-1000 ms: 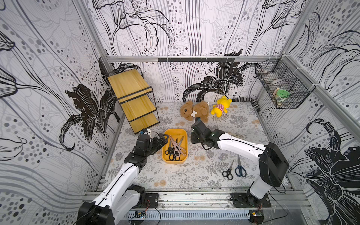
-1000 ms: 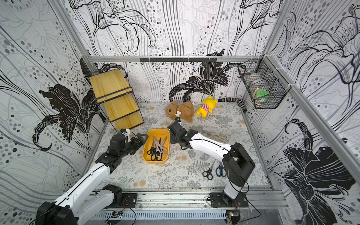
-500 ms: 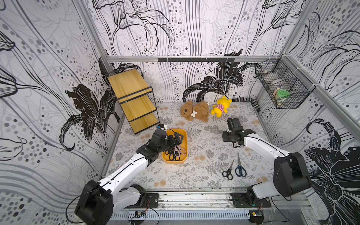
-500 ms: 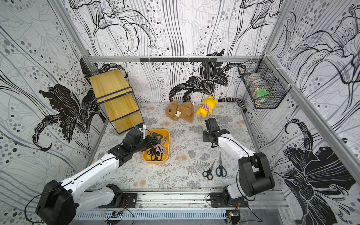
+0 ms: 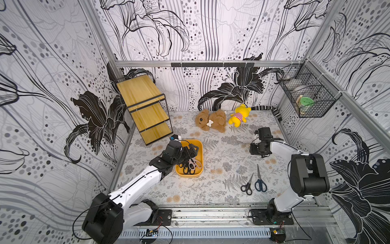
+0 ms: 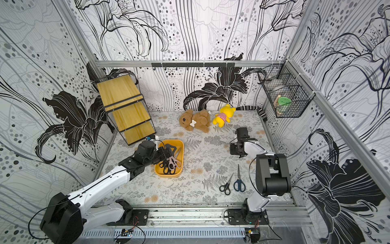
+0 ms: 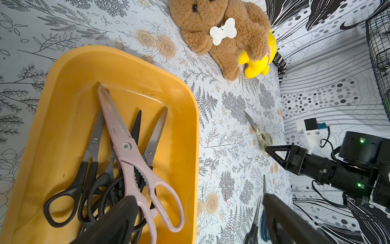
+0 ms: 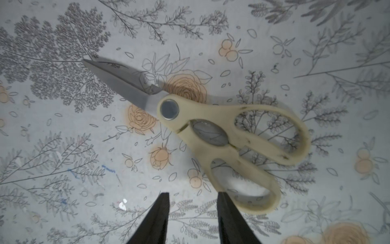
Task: Put the scissors into the storage box
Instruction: Adjust the scissors at the center of the board.
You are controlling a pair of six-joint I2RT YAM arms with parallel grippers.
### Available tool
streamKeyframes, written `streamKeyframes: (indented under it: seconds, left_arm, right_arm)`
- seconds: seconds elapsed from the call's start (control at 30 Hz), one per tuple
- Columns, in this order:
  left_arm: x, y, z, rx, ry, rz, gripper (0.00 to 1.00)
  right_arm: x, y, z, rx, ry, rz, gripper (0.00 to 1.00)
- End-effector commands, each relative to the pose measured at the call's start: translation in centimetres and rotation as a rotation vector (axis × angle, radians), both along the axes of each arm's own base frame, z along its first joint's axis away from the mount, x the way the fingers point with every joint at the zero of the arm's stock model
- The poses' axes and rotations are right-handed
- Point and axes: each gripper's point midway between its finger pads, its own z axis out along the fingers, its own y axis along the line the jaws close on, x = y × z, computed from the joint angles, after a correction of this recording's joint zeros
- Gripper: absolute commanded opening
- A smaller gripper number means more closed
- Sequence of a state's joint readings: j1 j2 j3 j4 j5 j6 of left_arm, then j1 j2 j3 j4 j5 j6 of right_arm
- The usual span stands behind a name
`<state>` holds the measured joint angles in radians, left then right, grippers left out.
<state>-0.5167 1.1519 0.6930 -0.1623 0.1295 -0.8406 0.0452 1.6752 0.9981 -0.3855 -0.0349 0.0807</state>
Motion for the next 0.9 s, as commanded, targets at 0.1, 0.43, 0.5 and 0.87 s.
streamKeyframes:
  seconds: [0.1, 0.43, 0.5, 0.87]
  left_arm:
    - [0.1, 0.2, 0.1, 0.000, -0.022, 0.020, 0.97]
    - [0.2, 0.4, -0.4, 0.005, -0.013, 0.031, 0.97]
    - [0.2, 0.3, -0.5, 0.008, -0.013, 0.029, 0.97]
    - [0.4, 0.1, -0.7, -0.005, -0.011, 0.029, 0.97]
  right_arm:
    - [0.9, -0.4, -1.3, -0.015, 0.031, 0.025, 0.43]
    - [0.5, -1.1, -2.5, -0.045, 0.060, 0.033, 0.43]
    - [0.4, -0.6, -2.6, -0.022, 0.072, 0.035, 0.42]
    - [-2.4, 2.5, -2.4, 0.185, 0.116, -0.008, 0.43]
